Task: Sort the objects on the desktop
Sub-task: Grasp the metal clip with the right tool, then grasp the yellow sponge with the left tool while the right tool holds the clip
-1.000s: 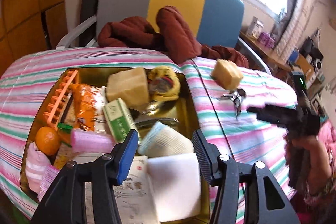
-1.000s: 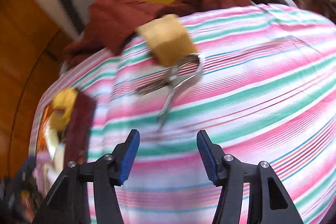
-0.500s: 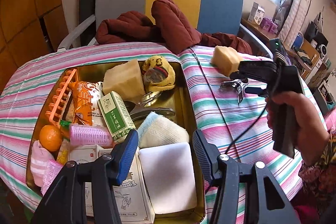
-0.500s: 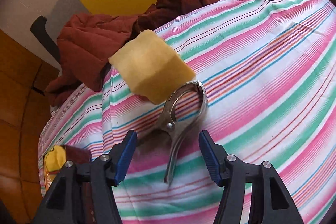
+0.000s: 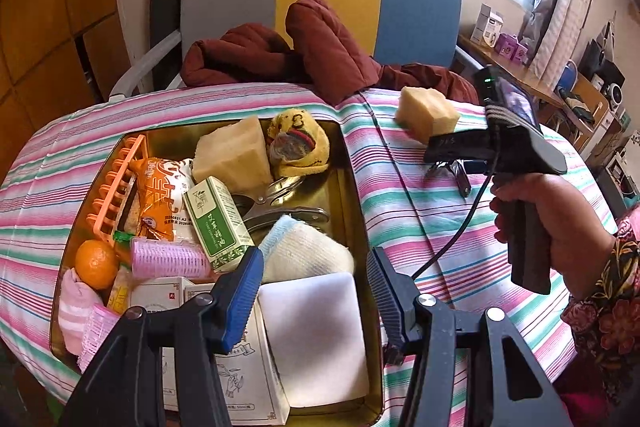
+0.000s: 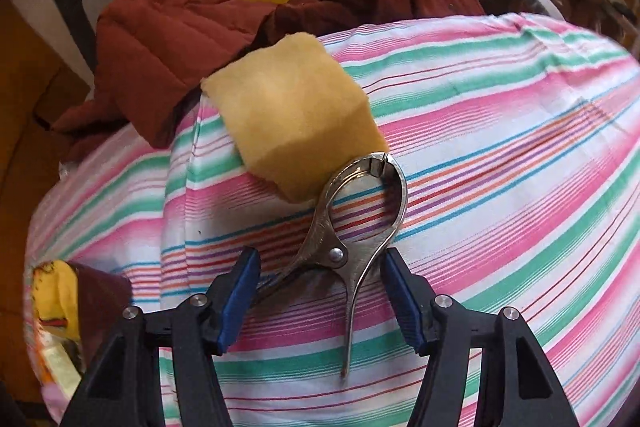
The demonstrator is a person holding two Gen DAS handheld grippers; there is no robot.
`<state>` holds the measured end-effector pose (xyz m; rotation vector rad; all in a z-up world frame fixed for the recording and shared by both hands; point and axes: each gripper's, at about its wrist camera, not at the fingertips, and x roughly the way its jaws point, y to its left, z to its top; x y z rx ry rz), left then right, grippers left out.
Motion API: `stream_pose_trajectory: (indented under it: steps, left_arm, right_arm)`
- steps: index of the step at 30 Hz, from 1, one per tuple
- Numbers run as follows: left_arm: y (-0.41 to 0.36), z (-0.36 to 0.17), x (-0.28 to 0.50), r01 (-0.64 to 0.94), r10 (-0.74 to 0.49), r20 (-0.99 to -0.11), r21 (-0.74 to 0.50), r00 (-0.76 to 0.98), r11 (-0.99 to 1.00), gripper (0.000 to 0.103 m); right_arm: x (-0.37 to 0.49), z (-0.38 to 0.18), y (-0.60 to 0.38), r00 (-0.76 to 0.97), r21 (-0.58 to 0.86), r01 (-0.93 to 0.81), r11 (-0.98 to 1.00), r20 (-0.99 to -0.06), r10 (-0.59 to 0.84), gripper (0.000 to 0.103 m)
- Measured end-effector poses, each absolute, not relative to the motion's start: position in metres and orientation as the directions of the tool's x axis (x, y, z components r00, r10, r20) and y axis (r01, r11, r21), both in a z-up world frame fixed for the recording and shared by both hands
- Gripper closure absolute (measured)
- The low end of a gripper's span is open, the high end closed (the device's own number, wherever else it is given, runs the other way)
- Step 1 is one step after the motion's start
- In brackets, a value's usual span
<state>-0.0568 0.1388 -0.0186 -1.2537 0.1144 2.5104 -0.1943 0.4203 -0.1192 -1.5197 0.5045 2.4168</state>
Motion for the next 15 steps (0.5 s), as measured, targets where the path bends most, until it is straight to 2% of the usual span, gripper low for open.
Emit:
stream_pose_trajectory:
  steps: [4,7,9,15]
  left_arm:
    - [0.140,-0.016,-0.055,-0.336,0.261,-0.784,-0.071,-0.563,-0.939,0.048]
    - [0.140,-0.016,-0.056,-0.334,0.267,-0.786,-0.081,-0.558,-0.939,0.048]
    - [0.142,-0.015,-0.057,-0.337,0.278,-0.784,-0.093,-0.555,-0.937,0.048]
    - [0.165,-0.010,-0.058,-0.385,0.304,-0.781,-0.089,-0.546,-0.919,0.048]
  right_arm:
    - [-0.192,-0.121,0.414,-0.420,0.066,-0.323,-0.944,-0.904,0.080,0.043]
    - [-0.179,-0.120,0.422,-0.432,0.067,-0.290,-0.955,-0.899,0.068,0.053]
    - [-0.169,-0.119,0.431,-0.433,0.080,-0.269,-0.960,-0.900,0.047,0.061]
    - [-0.136,-0.120,0.475,-0.442,0.200,-0.264,-0.944,-0.895,-0.067,0.065]
